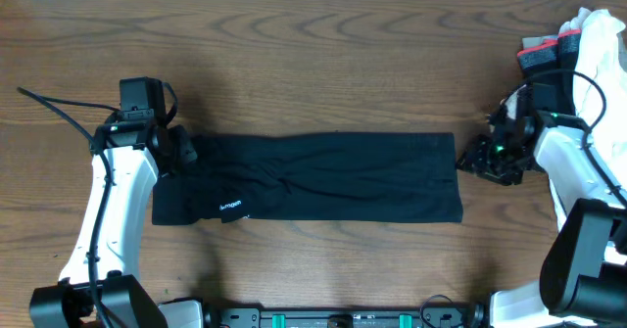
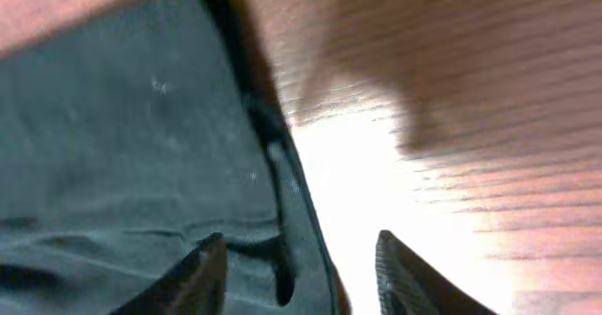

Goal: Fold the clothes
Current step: 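Release the right end and reposition both grippers at the strip ends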

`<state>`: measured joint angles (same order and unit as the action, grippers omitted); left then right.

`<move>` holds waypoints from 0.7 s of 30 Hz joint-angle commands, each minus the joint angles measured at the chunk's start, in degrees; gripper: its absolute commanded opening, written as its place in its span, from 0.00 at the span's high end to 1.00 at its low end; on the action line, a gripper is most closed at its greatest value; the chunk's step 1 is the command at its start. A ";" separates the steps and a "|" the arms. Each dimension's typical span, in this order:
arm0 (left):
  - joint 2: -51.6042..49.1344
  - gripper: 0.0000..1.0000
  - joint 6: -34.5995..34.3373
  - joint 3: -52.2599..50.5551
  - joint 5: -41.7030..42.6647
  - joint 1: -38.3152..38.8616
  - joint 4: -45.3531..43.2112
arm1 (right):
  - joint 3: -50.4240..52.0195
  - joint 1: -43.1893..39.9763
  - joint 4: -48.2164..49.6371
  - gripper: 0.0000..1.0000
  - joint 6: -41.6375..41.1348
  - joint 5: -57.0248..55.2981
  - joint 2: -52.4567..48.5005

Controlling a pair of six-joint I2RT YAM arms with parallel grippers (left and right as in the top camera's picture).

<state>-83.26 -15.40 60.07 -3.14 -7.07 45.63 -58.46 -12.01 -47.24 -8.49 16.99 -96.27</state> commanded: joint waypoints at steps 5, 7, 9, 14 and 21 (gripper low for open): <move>0.13 0.54 0.07 1.36 2.78 -0.24 1.88 | -0.66 -5.20 -0.35 0.30 6.73 7.06 -1.38; 0.13 0.54 0.07 1.36 2.78 -0.26 2.67 | -0.63 -5.16 -0.33 0.25 8.37 7.87 -2.60; 0.26 0.54 0.04 1.51 2.78 -0.26 3.82 | -0.63 -4.98 -0.15 0.24 9.42 9.16 -4.66; 2.36 0.54 0.07 5.51 2.75 -0.26 10.43 | -0.63 -4.15 0.48 0.24 11.72 12.22 -10.56; 10.56 0.43 -0.37 14.43 2.71 -0.26 21.49 | -0.63 -2.19 0.20 0.27 13.73 14.43 -12.11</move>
<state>-76.69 -15.18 71.31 -0.36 -7.07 65.34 -59.64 -15.90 -47.07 2.50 31.07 -105.91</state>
